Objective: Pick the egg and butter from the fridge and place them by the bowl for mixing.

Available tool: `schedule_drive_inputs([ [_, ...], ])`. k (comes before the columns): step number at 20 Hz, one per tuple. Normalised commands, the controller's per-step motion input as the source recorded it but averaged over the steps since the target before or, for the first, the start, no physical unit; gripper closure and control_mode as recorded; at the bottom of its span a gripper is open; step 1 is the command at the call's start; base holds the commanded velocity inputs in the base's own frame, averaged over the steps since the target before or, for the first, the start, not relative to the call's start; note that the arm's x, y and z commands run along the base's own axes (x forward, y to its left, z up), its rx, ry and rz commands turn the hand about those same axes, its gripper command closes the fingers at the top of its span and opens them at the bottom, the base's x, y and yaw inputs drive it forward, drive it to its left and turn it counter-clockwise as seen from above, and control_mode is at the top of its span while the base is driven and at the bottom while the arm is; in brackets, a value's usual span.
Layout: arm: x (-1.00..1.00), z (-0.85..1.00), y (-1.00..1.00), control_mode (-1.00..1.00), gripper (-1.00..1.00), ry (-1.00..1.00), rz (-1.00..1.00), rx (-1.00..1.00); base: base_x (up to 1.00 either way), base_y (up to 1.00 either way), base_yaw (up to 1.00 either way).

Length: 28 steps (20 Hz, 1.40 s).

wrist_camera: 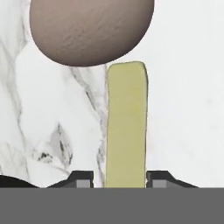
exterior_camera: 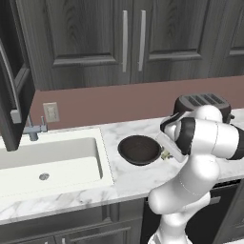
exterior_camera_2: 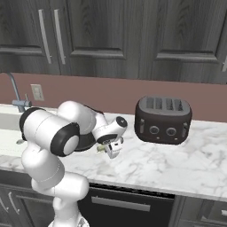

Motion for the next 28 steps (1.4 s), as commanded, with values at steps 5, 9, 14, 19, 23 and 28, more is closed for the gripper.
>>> schedule_drive_inputs([
  [5,-0.03,-0.18,0.1,-1.0,-1.0,0.0,0.0,0.0,0.0,0.0,0.0],
  [9,-0.03,0.0,-0.01,-1.0,-1.0,0.04,0.0,0.01,0.0,0.0,0.0],
  [14,-0.07,0.17,-0.05,-1.0,-1.0,0.12,0.0,0.0,0.0,0.0,0.0],
  [19,-0.11,0.17,-0.23,-1.0,-1.0,0.16,0.0,0.0,0.0,0.0,0.0],
  [23,-0.29,0.33,-0.25,-1.0,-1.0,0.07,0.0,0.0,0.0,0.0,0.0],
  [28,-0.48,0.39,-0.18,-1.0,-1.0,-0.01,0.01,0.0,0.0,0.0,0.0],
])
